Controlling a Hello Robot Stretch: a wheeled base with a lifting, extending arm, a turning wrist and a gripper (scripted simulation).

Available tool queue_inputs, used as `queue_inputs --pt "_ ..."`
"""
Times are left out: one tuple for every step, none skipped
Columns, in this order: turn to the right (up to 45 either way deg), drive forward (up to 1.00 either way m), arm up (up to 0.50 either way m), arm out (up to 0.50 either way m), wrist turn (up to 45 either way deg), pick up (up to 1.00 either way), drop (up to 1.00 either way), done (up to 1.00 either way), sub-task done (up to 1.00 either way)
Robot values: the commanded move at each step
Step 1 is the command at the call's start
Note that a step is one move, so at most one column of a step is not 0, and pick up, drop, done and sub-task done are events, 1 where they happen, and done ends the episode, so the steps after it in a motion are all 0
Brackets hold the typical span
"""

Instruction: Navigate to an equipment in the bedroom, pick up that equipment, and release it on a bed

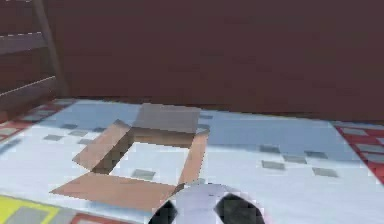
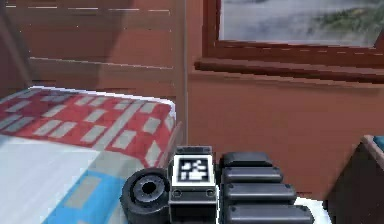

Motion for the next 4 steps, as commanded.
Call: queue_inputs --pt "-45.0 0.00 0.00 0.00 0.0 0.00 0.00 0.00 0.00" --pt "-30.0 0.00 0.00 0.00 0.0 0.00 0.00 0.00 0.00" --pt "0.0 0.00 0.00 0.40 0.0 0.00 0.00 0.00 0.00" --pt "0.0 0.00 0.00 0.00 45.0 0.00 0.00 0.00 0.00"
